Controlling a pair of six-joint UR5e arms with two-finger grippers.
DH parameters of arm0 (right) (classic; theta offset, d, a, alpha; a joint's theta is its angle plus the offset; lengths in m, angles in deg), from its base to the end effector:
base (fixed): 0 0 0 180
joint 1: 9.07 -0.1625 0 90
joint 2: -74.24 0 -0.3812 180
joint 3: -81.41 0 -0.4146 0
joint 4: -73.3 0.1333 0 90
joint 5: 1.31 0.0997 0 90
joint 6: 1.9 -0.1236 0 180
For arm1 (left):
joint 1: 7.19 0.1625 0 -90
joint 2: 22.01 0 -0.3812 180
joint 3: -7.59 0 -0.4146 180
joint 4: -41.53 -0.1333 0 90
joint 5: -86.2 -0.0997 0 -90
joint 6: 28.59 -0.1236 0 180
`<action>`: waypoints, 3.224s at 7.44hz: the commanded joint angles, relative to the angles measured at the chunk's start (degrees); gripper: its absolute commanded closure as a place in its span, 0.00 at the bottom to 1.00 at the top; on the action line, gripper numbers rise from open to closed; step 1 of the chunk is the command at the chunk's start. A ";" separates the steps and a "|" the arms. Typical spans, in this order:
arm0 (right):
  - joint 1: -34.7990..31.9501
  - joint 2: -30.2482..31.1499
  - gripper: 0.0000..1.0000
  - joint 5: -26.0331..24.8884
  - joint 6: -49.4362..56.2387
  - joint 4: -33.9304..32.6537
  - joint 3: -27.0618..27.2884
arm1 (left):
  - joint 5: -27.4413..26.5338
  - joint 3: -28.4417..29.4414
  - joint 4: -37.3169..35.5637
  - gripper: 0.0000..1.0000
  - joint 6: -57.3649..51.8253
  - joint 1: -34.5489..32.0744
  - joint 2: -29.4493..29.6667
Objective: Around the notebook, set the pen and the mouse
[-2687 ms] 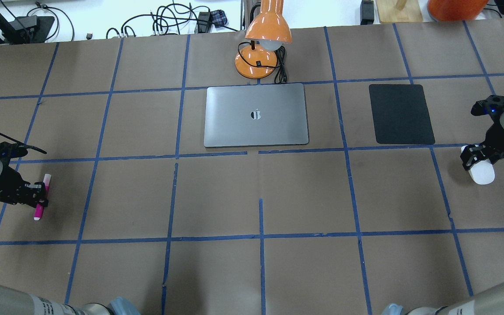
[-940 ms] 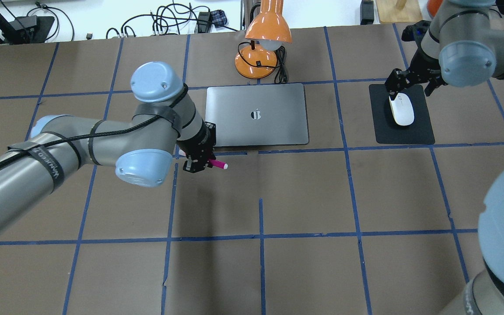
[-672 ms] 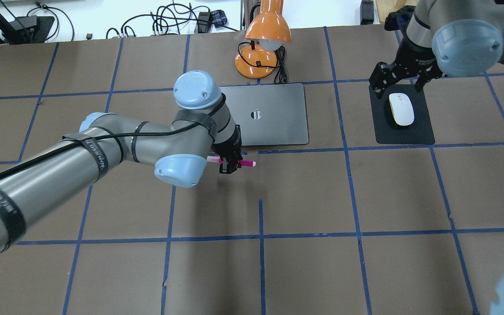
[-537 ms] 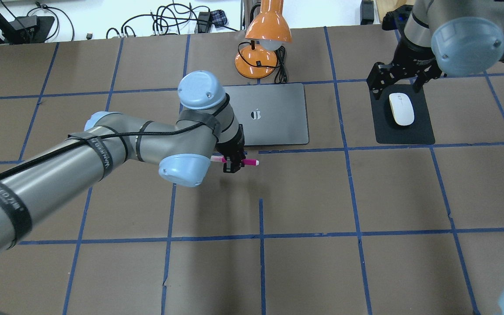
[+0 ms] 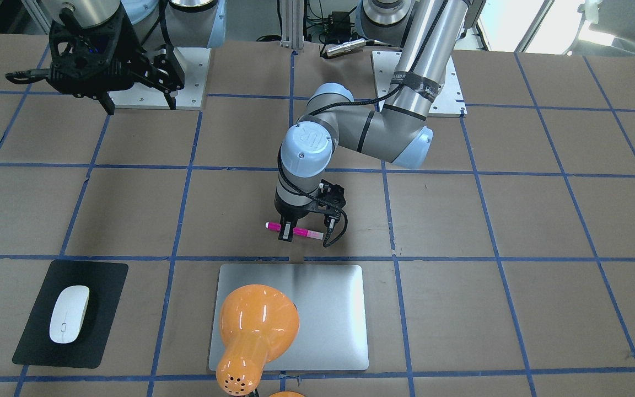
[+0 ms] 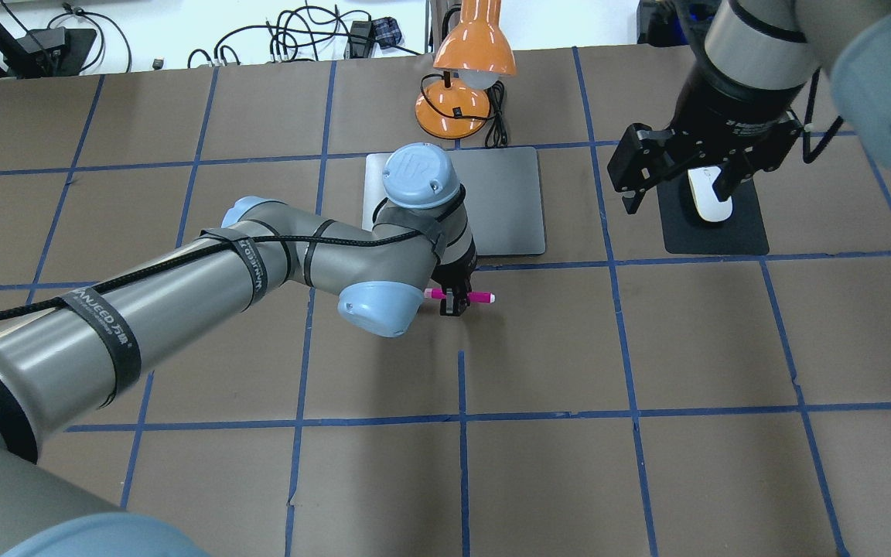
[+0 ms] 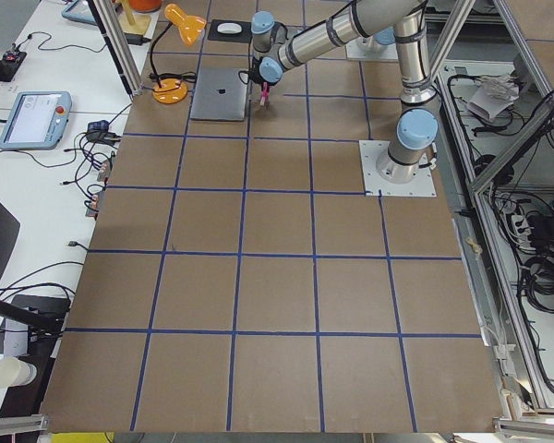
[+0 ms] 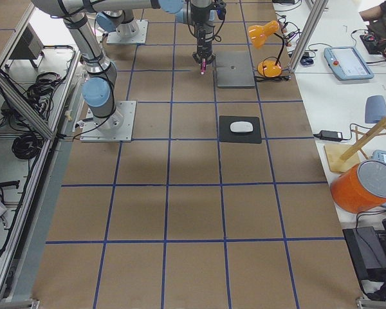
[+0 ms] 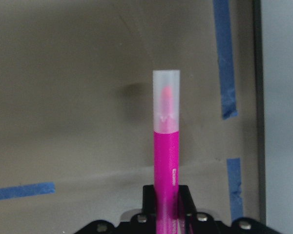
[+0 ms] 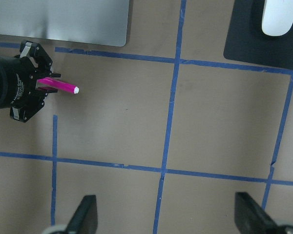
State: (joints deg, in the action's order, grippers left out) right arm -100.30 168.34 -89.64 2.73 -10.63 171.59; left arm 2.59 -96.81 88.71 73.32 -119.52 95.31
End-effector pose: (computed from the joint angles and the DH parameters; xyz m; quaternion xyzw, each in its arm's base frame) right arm 0.1472 -0.4783 0.4439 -0.0508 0.9984 0.0183 0.0151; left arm -0.3588 -0.4866 0.1044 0.6385 -0.7675 -0.0448 0.0345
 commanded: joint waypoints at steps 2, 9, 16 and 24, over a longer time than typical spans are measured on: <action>0.97 -6.79 0.00 -0.17 -4.25 -1.67 -7.36 | -0.15 0.42 4.98 0.00 -11.83 2.98 -4.62; -0.35 -9.37 0.00 -3.95 -3.57 -3.34 -8.62 | -7.53 16.42 38.43 0.00 -88.08 20.48 -24.14; 0.00 -9.55 0.00 -0.87 -3.83 -3.70 -8.53 | -6.65 16.77 39.04 0.00 -94.00 22.94 -25.12; 0.00 -9.19 0.00 -1.31 -4.27 -3.43 -8.27 | -6.65 16.77 39.04 0.00 -94.09 23.04 -25.12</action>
State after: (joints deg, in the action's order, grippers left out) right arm -100.30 159.18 -90.63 -1.64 -14.15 163.32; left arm -4.02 -80.04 127.76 -20.72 -96.52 70.19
